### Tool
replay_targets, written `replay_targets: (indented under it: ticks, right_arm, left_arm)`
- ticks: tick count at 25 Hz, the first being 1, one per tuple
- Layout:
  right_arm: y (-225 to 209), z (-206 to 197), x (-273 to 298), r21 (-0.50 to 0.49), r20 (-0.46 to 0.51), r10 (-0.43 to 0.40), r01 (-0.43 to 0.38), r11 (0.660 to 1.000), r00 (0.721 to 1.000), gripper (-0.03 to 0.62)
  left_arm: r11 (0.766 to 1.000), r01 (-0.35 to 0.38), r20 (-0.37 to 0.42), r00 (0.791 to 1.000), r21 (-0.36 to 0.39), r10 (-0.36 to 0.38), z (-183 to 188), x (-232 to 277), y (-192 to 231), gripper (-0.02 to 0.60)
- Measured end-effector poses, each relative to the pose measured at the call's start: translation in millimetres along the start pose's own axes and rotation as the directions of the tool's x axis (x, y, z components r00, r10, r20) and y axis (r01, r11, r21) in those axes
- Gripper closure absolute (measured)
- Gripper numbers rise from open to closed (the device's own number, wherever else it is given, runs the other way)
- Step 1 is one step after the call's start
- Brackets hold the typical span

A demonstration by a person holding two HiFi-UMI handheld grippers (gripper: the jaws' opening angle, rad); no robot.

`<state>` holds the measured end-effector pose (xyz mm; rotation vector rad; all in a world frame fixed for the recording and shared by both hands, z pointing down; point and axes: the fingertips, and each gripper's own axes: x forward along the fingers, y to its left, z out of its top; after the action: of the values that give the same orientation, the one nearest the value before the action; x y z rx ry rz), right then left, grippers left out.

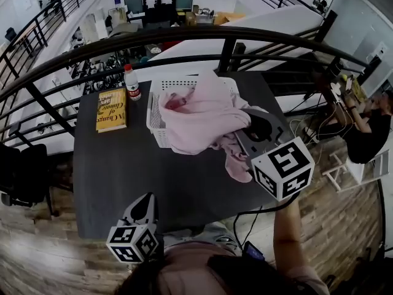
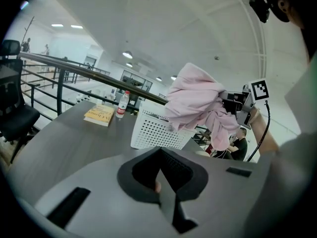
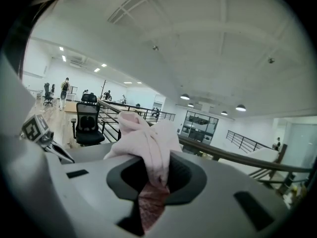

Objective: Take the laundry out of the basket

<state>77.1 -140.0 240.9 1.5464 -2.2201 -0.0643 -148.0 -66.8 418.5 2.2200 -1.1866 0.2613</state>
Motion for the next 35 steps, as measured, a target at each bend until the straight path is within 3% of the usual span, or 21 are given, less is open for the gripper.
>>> replay_targets:
  ticks: [9, 20, 35]
  right_arm:
    - [-42.9, -32.5, -49.6, 0.041, -0.009, -0.044, 0.044, 0.998, 0.999, 0.517]
    - [-86.9, -80.5, -101.6, 0.096, -0.049, -0.099, 0.103, 0.990, 0.994, 0.517]
    - [-125.5, -130.5, -144.4, 0.152, -0.067, -0.077, 0.087, 0.985, 0.995, 0.517]
  left_arm:
    - [0.998, 0.048, -0.024, 0.999, 0.031, -0.047, -18.6, 19.1, -60.6, 0.583]
    - [0.998, 0.051, -0.039, 0.998, 0.023, -0.050, -39.8, 33.5, -112.8, 0.583]
    - [0.999, 0.039, -0.022, 0.999, 0.008, -0.038, -65.8, 46.7, -183.4, 0.583]
